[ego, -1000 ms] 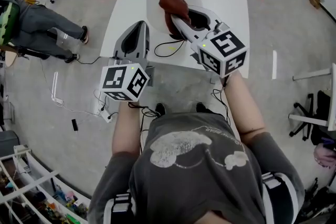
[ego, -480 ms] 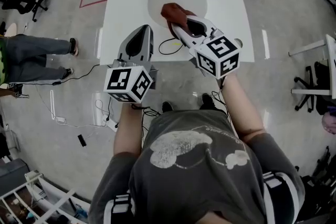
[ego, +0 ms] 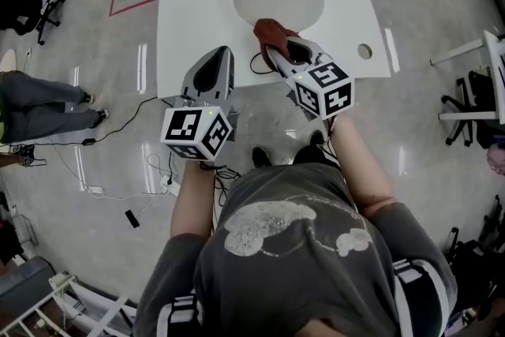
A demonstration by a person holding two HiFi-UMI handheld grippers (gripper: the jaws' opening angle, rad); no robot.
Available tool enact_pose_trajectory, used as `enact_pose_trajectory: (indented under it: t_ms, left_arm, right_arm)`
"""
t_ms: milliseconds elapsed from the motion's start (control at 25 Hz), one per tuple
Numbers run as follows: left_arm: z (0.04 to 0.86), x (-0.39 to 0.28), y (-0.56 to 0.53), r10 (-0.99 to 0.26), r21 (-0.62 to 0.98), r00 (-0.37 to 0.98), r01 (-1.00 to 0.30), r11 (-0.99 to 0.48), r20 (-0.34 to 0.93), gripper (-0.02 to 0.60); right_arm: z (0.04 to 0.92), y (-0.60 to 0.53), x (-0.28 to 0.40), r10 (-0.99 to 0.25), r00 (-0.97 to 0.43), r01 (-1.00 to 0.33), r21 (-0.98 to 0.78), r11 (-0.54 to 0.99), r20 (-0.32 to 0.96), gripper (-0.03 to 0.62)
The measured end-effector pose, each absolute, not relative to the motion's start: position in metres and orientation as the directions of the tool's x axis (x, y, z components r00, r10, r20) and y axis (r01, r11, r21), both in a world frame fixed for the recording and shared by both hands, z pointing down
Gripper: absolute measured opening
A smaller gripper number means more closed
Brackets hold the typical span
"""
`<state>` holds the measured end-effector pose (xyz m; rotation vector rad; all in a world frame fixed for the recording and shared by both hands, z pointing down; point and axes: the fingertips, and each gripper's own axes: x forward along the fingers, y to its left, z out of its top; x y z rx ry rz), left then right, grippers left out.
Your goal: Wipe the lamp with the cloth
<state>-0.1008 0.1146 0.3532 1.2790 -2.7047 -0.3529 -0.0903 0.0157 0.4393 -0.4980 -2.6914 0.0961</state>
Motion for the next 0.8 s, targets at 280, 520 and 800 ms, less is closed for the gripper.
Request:
enact_pose_trajectory:
  t_ms: [280,520,800]
  left_arm:
    - [0.373,-0.099,0.112,-0.775,0.257,-0.628,-0.74,0.622,0.069,0.009]
    - [0.37,-0.094,0.09,-0.763,0.235,-0.641,-0.732,0.64,0.082,0.009]
    - [0.326,-0.106,0.091,-0.733,0.192,-0.68,-0.718,0.669,0.012,0.008]
  right_arm:
    - [0.451,0.019,-0.08,0.371,-0.844,0.33,-0.168,0.929,0.389,0.091]
    - [0.423,0.01,-0.074,0.417,-0.847,0.378,-0.179,0.909,0.329,0.091]
    - [0.361,0.022,-0.078,0.488,-0.846,0.457,-0.178,0.871,0.215,0.091]
